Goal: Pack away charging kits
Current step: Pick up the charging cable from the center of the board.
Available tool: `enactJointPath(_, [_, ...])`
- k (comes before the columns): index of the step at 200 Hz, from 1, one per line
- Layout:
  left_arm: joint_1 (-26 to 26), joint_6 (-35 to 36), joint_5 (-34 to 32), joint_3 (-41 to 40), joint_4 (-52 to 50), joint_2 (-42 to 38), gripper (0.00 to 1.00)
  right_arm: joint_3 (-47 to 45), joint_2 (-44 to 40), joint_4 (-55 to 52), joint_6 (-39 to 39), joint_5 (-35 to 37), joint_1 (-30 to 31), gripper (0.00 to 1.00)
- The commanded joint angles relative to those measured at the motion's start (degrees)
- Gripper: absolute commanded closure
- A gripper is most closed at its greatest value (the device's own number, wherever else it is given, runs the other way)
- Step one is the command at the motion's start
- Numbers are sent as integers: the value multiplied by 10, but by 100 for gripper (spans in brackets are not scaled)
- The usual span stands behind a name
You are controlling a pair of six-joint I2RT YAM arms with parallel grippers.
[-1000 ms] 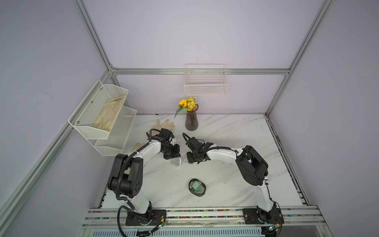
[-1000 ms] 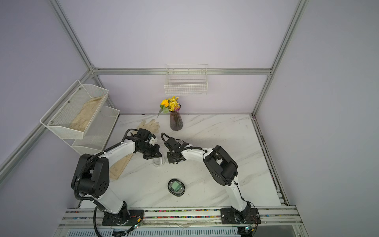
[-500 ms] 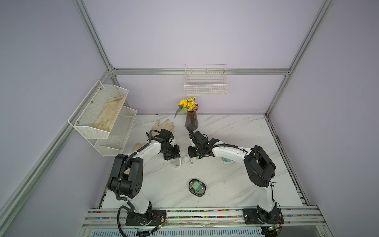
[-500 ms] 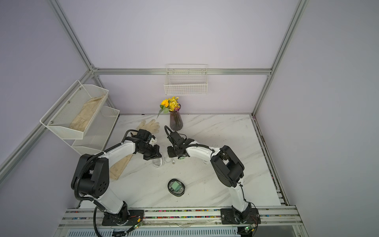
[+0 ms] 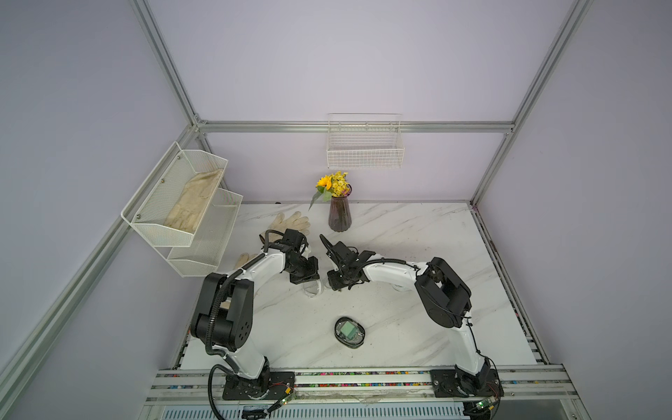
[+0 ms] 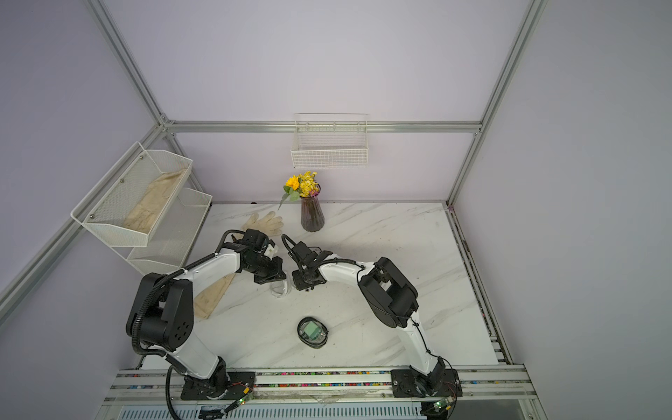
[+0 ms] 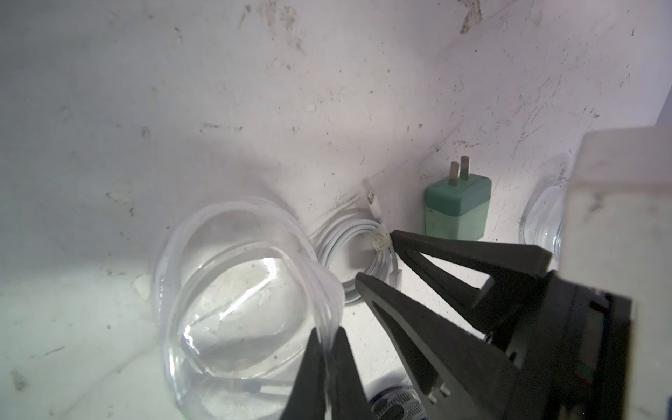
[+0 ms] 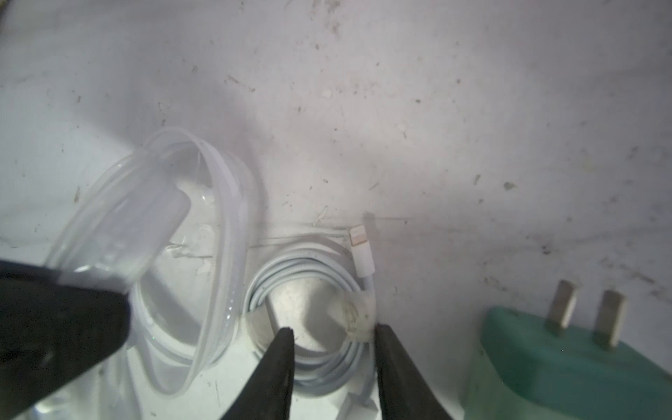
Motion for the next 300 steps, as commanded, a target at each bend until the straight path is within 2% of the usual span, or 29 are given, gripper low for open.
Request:
enactJointPath(1, [7, 5, -5, -14, 0, -26, 95, 20, 21, -35, -13, 32, 11, 59])
enactJointPath(19, [9, 10, -8, -13, 0, -31, 95, 9, 23, -37, -15, 48, 21, 62])
enactJointPath(50, [11, 13, -5, -17, 0, -34, 95, 4, 36, -53, -13, 58, 22, 87])
enactJointPath(84, [11, 14, 1, -17, 1, -36, 95, 4, 18, -50, -9, 72, 21, 100])
enactJointPath(173, [11, -6, 14, -30, 12, -31, 95, 5, -69, -45, 15, 69, 3, 100])
enactJointPath(217, [11, -41, 63, -39, 48, -23, 95, -12, -66, -2, 34, 30, 3, 100])
enactJointPath(279, [10, -64, 114, -54, 81, -22, 95, -21, -49, 38, 40, 17, 3, 100])
enactJointPath(300, [10, -84, 142, -74, 125, -31, 95, -21, -45, 42, 39, 15, 3, 100])
